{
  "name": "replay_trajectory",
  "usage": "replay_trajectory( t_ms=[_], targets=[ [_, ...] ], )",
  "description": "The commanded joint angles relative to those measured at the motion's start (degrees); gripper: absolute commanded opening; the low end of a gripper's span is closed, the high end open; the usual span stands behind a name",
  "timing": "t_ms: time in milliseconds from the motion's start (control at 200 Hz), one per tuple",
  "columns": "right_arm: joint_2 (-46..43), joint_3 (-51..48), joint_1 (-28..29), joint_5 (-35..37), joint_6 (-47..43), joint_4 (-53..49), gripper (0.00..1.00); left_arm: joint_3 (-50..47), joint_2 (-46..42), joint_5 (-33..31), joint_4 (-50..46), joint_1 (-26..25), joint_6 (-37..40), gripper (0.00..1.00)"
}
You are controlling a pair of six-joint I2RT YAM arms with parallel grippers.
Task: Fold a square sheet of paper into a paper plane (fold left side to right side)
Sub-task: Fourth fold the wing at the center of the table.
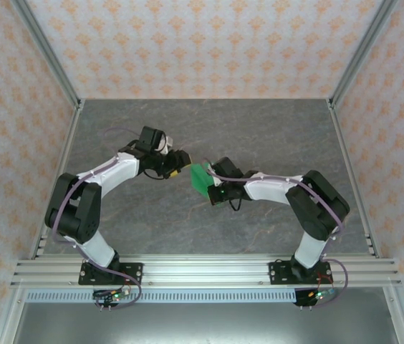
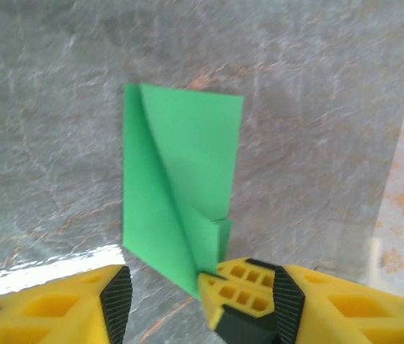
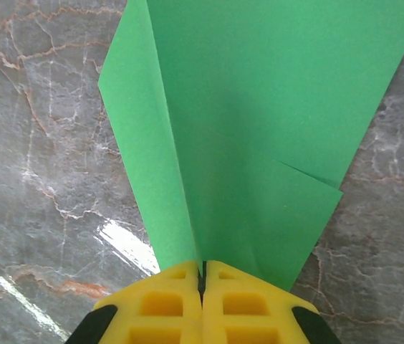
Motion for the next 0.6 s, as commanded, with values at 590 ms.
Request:
replay_trajectory(
  t_ms=[590],
  targets=[
    [0.8,-4.5,-7.5,-19.3,8.9,12.3,0.04,4.1,12.2,0.8,3.2,-6.9,-0.7,0.35]
  ],
)
